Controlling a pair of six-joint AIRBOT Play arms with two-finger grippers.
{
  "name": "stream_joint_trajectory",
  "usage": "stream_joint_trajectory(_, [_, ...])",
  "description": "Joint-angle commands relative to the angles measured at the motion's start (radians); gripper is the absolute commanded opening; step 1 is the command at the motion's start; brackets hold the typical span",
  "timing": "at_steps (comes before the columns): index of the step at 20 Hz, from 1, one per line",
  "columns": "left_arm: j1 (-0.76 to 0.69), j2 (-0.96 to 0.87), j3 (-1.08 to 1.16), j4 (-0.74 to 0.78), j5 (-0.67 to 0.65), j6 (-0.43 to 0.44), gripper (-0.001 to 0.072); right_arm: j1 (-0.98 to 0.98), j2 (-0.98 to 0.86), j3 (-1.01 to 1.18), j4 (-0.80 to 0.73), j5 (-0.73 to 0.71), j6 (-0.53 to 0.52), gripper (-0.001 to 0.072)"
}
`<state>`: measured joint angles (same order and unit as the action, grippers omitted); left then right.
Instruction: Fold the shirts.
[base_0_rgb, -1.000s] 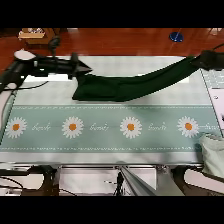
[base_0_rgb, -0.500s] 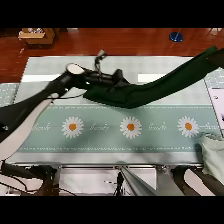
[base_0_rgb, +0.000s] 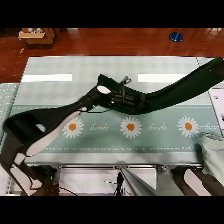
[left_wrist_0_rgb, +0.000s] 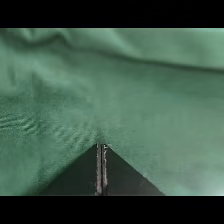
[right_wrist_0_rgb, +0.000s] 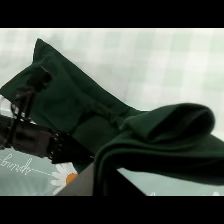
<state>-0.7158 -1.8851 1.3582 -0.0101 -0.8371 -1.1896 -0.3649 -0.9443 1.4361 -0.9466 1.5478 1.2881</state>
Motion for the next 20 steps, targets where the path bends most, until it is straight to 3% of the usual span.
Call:
stream_joint_trajectory(1, [-0.08, -0.084, 0.051, -0.134, -0.03, 0.029, 0.004, 0.001, 0.003, 0.0, -0.003, 0.016, 0.009, 0.0017])
stream_joint_trajectory(5, [-0.148, -0.169, 0.201, -0.2, -0.053, 0.029, 0.004, 0.001, 0.003, 0.0, -0.007, 0.017, 0.009, 0.0017])
stream_joint_trajectory(8, [-0.083, -0.178, 0.22, -0.179, -0.121, 0.079, 0.004, 0.001, 0.003, 0.0, -0.084, 0.01, 0.005, 0.0017])
stream_joint_trajectory(11, [0.09, -0.158, 0.219, -0.1, -0.343, 0.08, 0.0038, 0.002, 0.001, -0.006, -0.068, -0.027, 0.021, 0.0017])
stream_joint_trajectory(13, [0.212, -0.089, 0.219, -0.033, -0.417, 0.083, 0.0038, 0.002, -0.004, -0.029, 0.003, -0.034, 0.034, 0.0017])
stream_joint_trajectory(15, [0.335, 0.014, 0.219, -0.026, -0.456, 0.108, 0.0039, 0.075, -0.007, -0.066, -0.035, -0.055, 0.047, 0.0017])
stream_joint_trajectory(20, [0.641, 0.328, 0.219, -0.025, -0.55, 0.108, 0.0039, 0.407, -0.08, -0.203, -0.186, -0.353, 0.163, 0.0017])
